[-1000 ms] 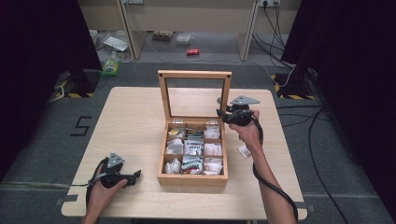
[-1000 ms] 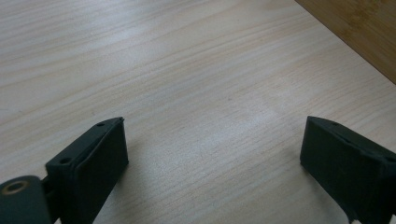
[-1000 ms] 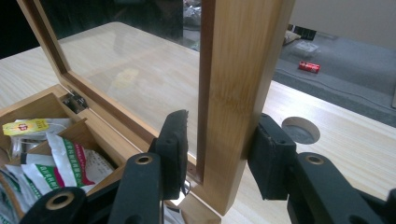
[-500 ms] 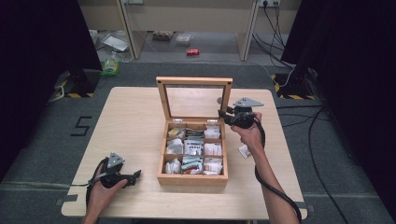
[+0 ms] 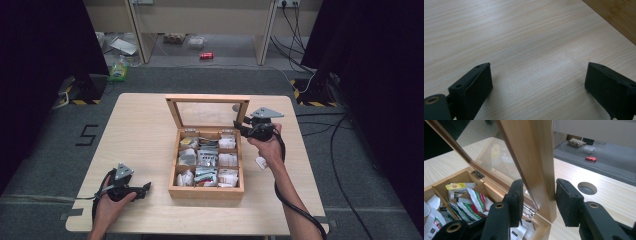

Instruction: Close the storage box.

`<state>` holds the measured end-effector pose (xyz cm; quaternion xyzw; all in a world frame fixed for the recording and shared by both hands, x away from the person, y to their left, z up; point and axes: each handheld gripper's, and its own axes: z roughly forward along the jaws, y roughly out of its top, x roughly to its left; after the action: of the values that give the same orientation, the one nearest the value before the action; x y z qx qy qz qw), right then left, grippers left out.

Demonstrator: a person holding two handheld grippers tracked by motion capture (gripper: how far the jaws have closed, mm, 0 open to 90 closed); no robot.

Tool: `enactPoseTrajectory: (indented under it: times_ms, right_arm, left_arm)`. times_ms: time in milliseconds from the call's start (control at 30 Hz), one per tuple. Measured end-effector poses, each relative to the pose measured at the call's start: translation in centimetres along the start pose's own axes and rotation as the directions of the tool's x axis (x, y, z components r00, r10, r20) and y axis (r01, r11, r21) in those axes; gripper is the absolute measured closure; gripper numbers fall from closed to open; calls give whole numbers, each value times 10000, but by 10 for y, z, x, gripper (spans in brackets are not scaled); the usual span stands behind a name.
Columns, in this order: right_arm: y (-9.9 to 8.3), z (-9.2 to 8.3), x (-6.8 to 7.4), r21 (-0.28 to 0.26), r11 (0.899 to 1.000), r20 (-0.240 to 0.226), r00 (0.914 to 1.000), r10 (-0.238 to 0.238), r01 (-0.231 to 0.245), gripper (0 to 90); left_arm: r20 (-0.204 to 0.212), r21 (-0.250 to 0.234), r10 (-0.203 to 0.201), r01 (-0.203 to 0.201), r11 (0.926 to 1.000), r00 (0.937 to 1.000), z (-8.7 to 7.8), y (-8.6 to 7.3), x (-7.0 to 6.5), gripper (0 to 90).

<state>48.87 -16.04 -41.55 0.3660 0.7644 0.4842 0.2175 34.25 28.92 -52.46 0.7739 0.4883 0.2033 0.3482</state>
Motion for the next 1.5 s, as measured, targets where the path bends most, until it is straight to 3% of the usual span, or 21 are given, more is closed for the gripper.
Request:
enactPoseTrajectory:
  times_ms: [733, 1000, 1500]
  right_arm:
    - [-3, -22, 16, 57, 9994, 2, 9994, 351, -351, 558]
    - [-7, -28, 22, 147, 9998, -102, 9999, 129, -128, 516]
    - [-12, -47, 31, -222, 9991, -460, 9983, 353, -363, 510]
  left_arm:
    - [0, -3, -1, 1, 10000, 10000, 0, 0, 0, 69]
    - [-8, 2, 15, -15, 10000, 10000, 0, 0, 0, 69]
    - [-10, 0, 12, -12, 10000, 10000, 0, 0, 0, 69]
